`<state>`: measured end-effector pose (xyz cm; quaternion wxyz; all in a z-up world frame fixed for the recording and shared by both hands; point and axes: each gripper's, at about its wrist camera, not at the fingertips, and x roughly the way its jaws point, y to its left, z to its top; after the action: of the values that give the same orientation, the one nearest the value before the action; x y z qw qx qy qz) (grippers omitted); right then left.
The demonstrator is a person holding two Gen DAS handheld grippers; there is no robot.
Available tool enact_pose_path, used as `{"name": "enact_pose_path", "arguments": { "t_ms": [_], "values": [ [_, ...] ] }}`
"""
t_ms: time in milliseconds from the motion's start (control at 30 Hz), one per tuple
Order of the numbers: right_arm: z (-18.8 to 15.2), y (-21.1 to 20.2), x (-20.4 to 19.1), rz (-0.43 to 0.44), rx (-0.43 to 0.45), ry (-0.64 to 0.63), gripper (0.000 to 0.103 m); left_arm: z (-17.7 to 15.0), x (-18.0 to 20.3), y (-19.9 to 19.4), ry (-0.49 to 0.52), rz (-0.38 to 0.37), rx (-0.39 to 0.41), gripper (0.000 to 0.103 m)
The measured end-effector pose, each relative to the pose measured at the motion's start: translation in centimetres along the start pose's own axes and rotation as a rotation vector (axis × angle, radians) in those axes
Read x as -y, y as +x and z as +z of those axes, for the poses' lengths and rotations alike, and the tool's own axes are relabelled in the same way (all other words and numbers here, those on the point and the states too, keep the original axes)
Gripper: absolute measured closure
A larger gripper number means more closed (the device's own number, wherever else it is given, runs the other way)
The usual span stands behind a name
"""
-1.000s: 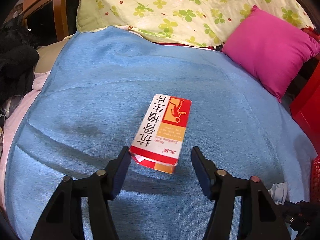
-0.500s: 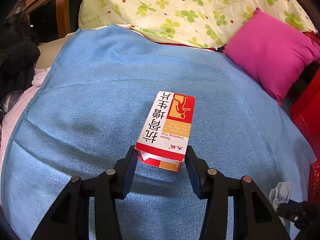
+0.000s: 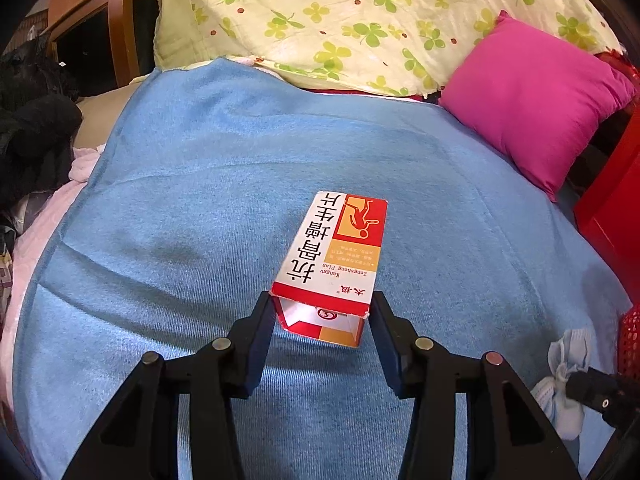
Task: Collect trash
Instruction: 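Carry the box and tissue in both tools over the red wastebasket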
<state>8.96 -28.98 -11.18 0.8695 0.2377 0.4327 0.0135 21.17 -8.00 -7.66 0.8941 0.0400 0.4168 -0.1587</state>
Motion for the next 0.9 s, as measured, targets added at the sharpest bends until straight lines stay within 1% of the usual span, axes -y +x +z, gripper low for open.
{"name": "enact_pose_path", "arguments": {
  "t_ms": [200, 500, 667, 800, 900],
  "values": [
    [0.1, -0.5, 0.2, -0.003, 0.012, -0.003, 0.078, -0.5, 1.2, -1.4, 0.038, 0.021, 0.023, 0.054],
    [0.1, -1.6, 0.6, -0.007, 0.041, -0.005, 0.078, -1.0, 3.0, -4.4, 0.068, 0.001, 0.066, 0.054],
    [0.1, -2.9, 0.6, -0.018, 0.075, -0.014, 0.078, -1.1, 4.1, -6.8, 0.065, 0.000, 0.113, 0.054],
    [0.2, -4.5, 0.8, -0.027, 0.115, -0.032, 0.078, -1.0, 5.3, -9.1, 0.065, 0.029, 0.168, 0.054],
    [0.3, -6.1, 0.9, -0.032, 0.150, -0.046, 0.078, -0.9, 6.2, -10.8, 0.053, 0.036, 0.206, 0.054]
  ]
}}
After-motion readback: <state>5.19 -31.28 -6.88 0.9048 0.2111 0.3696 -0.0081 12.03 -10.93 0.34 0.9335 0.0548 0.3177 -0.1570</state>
